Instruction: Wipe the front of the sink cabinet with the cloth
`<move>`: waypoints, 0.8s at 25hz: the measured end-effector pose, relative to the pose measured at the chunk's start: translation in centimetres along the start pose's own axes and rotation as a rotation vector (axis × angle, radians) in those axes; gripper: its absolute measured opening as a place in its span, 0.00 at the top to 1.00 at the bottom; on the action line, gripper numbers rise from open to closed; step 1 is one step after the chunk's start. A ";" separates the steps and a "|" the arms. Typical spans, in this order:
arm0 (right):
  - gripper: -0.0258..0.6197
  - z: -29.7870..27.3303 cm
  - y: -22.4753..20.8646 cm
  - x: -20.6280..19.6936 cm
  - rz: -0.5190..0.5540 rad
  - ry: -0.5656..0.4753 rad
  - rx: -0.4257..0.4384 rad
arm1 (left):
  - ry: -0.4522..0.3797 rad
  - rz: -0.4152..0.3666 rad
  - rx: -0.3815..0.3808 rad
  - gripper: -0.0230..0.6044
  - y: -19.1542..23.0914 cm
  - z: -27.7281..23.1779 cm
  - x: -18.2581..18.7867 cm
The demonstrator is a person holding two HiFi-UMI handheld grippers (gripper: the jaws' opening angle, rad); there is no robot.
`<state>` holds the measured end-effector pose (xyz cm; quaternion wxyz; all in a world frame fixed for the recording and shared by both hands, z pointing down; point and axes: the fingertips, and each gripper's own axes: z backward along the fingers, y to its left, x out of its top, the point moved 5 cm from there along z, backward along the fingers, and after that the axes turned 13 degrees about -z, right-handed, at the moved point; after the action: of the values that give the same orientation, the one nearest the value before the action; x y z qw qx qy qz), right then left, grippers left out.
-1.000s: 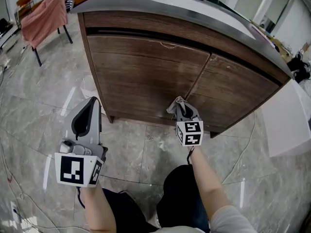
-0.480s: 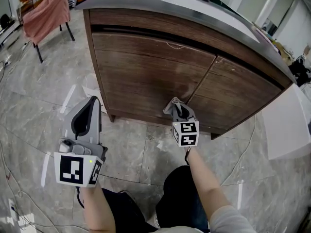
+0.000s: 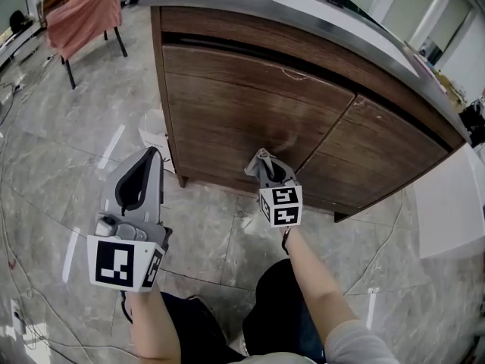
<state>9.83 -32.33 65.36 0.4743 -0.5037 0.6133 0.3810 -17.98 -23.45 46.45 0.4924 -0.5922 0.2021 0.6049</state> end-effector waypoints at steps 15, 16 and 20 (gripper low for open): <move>0.95 -4.3 6.8 1.4 0.028 0.007 0.097 | 0.015 0.008 0.050 0.96 2.6 1.7 -1.2; 0.95 -4.6 7.1 1.5 0.030 0.007 0.102 | 0.016 0.007 0.050 0.96 2.8 1.8 -1.3; 0.95 -5.5 8.8 1.9 0.035 0.006 0.123 | 0.025 0.003 0.047 0.96 3.1 2.3 -1.7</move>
<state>0.01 -36.26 64.91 0.4958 -0.4640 0.6456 0.3494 -22.06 -23.52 47.47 0.5027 -0.5876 0.2233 0.5934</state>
